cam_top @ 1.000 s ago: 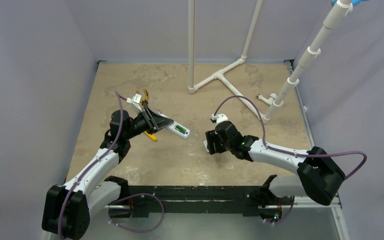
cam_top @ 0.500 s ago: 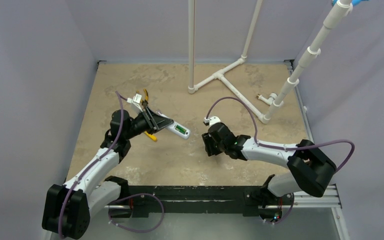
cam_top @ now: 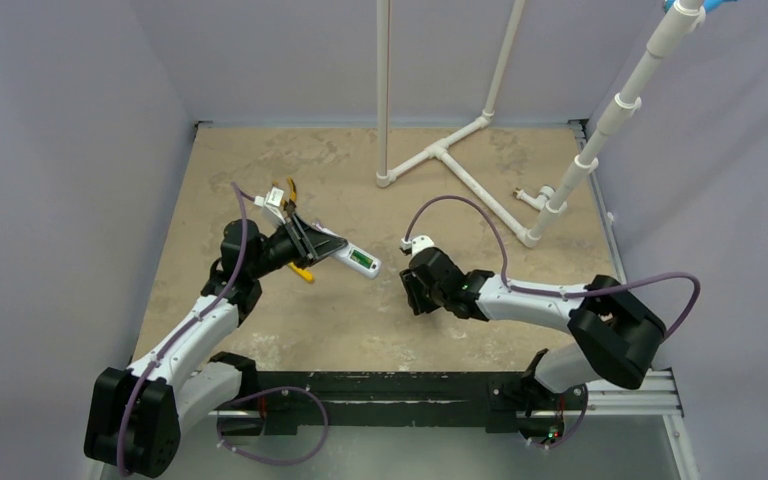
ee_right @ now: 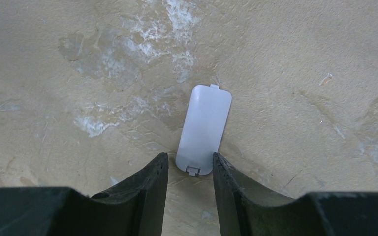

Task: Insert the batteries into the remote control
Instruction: Pick up the battery cover at the center of the board.

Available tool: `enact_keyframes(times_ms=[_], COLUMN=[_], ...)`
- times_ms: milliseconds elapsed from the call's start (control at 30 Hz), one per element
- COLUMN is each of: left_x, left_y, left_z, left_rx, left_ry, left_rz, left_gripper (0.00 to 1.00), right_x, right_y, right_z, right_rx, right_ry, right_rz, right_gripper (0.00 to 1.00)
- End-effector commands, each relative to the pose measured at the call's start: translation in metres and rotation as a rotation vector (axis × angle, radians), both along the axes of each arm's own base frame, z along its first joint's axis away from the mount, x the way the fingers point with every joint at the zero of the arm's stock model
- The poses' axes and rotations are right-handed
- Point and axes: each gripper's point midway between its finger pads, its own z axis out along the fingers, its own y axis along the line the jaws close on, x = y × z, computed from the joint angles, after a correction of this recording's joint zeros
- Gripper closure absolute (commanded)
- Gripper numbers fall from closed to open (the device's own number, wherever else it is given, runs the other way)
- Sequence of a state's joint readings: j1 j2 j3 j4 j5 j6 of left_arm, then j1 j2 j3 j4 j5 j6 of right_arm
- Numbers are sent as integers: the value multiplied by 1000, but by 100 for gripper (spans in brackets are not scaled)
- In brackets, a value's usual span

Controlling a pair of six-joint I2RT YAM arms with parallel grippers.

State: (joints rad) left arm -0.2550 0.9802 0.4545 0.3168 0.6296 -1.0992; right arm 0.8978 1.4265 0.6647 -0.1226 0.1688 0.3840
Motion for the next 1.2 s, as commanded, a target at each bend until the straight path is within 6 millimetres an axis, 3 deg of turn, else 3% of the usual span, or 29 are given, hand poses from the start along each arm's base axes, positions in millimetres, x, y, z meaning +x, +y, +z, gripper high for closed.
enact_keyframes(times_ms=[0,600,767,1000,1167], left_x=[3,5,5,6,5], left_y=[-1,-2,-2,-2,-2], left_z=[22,20,19,18,18], left_rx=[-31,-30,-29,-28,-28], left_ry=[-70,-68,-67,-66,-67], left_rz=[-12,-15,-13,-13,-12], left_gripper=[100,100,100,100,100], right_x=[11,17,15,16,19], right_y=[4,-4,-1,-2,-2], right_z=[9,5,4,3,14], right_rx=[-26,-101,-89,-89,-64], right_ry=[-40,-41,-34,-38,-74], right_rz=[-13,-55,-43,-48,-63], right_gripper=[64,66,59,69,72])
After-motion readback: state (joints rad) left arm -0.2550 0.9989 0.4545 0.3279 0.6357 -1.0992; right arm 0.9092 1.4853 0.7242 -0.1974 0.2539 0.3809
